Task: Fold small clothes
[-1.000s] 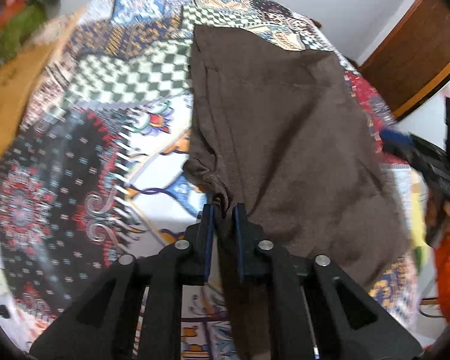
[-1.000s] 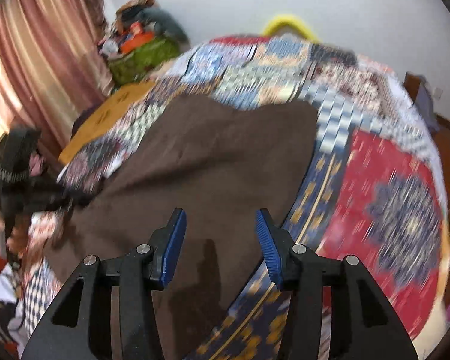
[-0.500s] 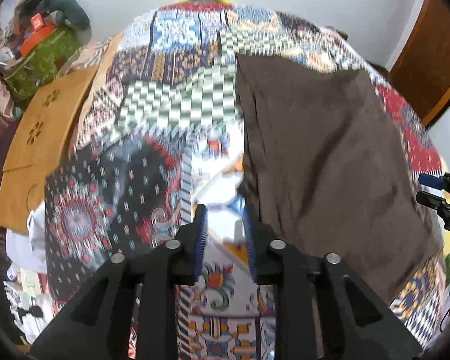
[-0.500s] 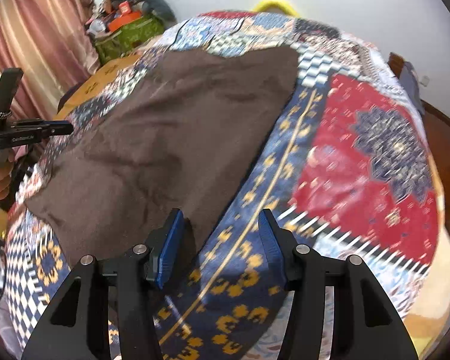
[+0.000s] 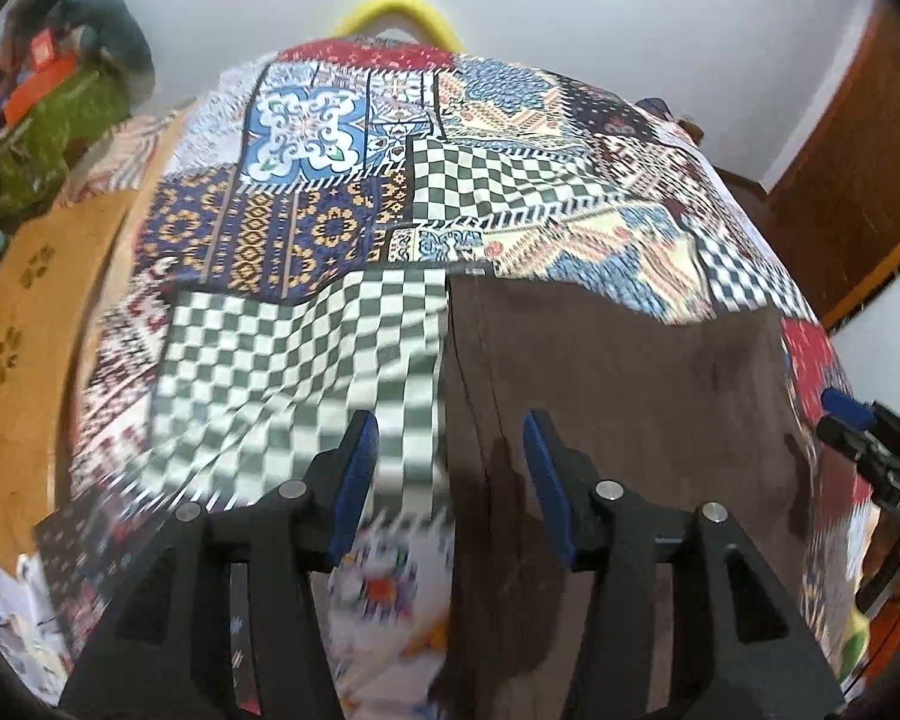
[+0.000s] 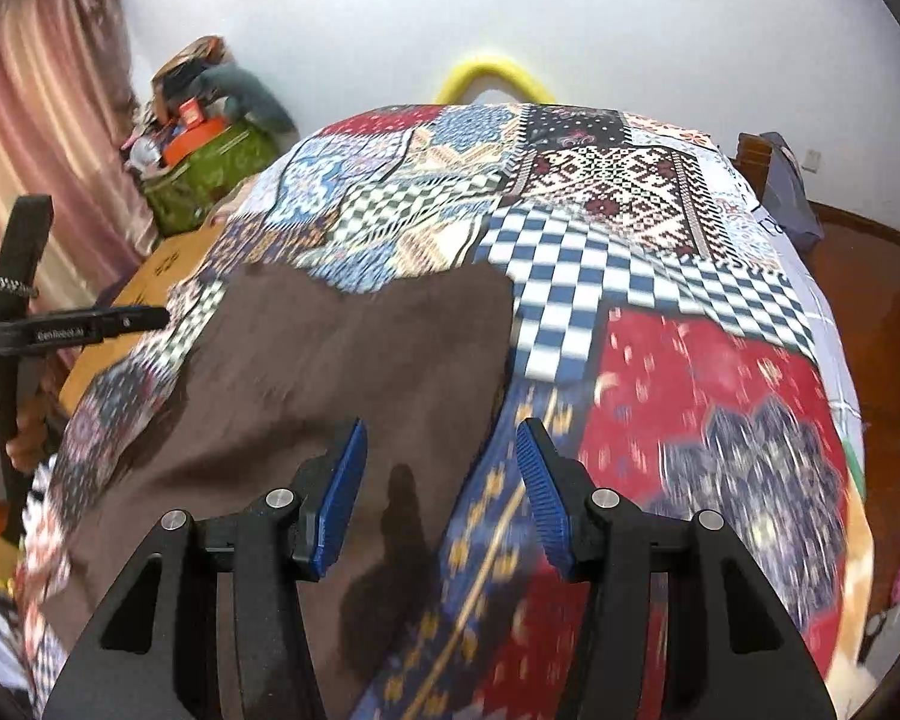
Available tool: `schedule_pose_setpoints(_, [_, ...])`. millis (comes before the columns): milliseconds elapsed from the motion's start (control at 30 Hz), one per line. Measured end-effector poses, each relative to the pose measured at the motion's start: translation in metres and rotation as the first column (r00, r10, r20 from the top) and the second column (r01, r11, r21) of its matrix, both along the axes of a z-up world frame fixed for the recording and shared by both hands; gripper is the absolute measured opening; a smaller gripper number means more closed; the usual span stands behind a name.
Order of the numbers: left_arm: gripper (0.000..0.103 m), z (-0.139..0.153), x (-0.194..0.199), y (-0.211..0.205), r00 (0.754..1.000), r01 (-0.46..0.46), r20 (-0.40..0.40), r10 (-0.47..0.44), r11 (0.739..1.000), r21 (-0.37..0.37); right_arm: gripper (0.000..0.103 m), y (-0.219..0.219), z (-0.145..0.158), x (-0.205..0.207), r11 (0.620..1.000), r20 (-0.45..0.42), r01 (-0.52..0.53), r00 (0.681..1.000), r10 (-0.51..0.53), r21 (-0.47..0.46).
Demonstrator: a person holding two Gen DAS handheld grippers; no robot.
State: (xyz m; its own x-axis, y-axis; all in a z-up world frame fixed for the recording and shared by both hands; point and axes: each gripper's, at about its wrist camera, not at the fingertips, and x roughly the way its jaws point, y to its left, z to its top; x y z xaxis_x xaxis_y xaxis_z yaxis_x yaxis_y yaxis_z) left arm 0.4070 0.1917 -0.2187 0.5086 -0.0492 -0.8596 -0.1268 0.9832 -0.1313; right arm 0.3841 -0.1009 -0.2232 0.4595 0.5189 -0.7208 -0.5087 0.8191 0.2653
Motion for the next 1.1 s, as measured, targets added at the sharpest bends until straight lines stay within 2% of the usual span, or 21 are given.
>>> schedule_pose_setpoints(67, [0.050,-0.012,0.017,0.004,1.000,-0.011,-0.014,0.011,1.000,-0.028,0.047,0.006,-0.004,0.015,1.000,-0.008,0.008,1.000,-0.008,0.001])
schedule_pose_setpoints(167, [0.050,-0.029,0.035,0.008,0.999,-0.017,-0.039,0.014,0.997,-0.077,0.036,0.016,-0.012,0.036,1.000,-0.035,0.025,0.999,-0.025,-0.002])
schedule_pose_setpoints(200, [0.043,-0.035,0.040,0.009,0.999,-0.010,-0.047,0.005,0.995,-0.104,0.026,0.017,-0.014,0.040,1.000,-0.045,0.027,0.999,-0.027,-0.003])
schedule_pose_setpoints(233, [0.026,-0.038,0.042,0.007,0.999,0.000,-0.049,-0.006,0.993,-0.116,0.020,0.019,-0.016,0.043,1.000,-0.053,0.023,0.998,-0.023,-0.002])
schedule_pose_setpoints(267, [0.017,-0.041,0.044,0.005,0.999,0.011,-0.051,-0.017,0.993,-0.120,0.019,0.021,-0.019,0.045,1.000,-0.058,0.019,0.998,-0.019,-0.005])
schedule_pose_setpoints(333, [0.003,-0.042,0.044,0.000,0.999,0.026,-0.025,-0.028,0.997,-0.079,0.015,0.024,-0.021,0.044,1.000,-0.040,0.009,0.999,-0.010,-0.026])
schedule_pose_setpoints(367, [0.001,-0.041,0.042,-0.002,1.000,0.027,-0.009,-0.028,0.998,-0.053,0.014,0.025,-0.021,0.041,0.999,-0.026,0.005,1.000,-0.006,-0.041])
schedule_pose_setpoints(433, [0.001,-0.041,0.041,-0.003,1.000,0.017,0.010,-0.017,1.000,0.000,0.011,0.026,-0.022,0.039,0.998,-0.013,0.000,1.000,0.000,-0.063])
schedule_pose_setpoints(567, [0.001,-0.042,0.040,0.002,1.000,-0.031,0.005,0.030,0.999,0.028,0.010,0.023,-0.023,0.040,0.997,-0.009,-0.004,1.000,0.003,-0.074])
schedule_pose_setpoints(667, [0.002,-0.033,0.037,0.000,0.999,-0.043,-0.004,0.043,0.998,0.041,0.011,0.024,-0.017,0.039,0.995,-0.006,-0.003,1.000,0.003,-0.100])
schedule_pose_setpoints(733, [0.005,-0.022,0.030,0.000,0.999,-0.048,0.010,0.048,0.998,0.038,0.015,0.023,-0.007,0.033,0.995,0.026,0.004,1.000,-0.002,-0.100])
schedule_pose_setpoints(767, [0.007,-0.016,0.026,-0.001,0.999,-0.035,0.019,0.035,0.999,0.025,0.017,0.022,0.001,0.026,0.996,0.048,0.002,0.999,0.003,-0.091])
schedule_pose_setpoints(833, [0.012,-0.006,0.016,-0.007,1.000,0.002,0.031,-0.003,1.000,0.005,0.029,0.022,0.013,0.016,0.998,0.076,-0.018,0.997,0.023,-0.065])
schedule_pose_setpoints(900, [0.016,0.000,0.007,-0.019,0.998,0.058,0.032,-0.059,0.998,0.008,0.035,0.025,0.022,0.005,0.998,0.098,-0.053,0.994,0.057,-0.040])
schedule_pose_setpoints(1000, [0.031,-0.001,-0.008,-0.043,0.990,0.143,0.020,-0.143,0.990,0.019,0.037,0.040,0.025,-0.010,0.992,0.087,-0.124,0.988,0.126,-0.024])
schedule_pose_setpoints(1100, [0.043,-0.011,-0.026,-0.063,0.978,0.207,-0.001,-0.207,0.978,0.015,0.042,0.056,0.013,-0.022,0.982,0.047,-0.188,0.981,0.190,-0.030])
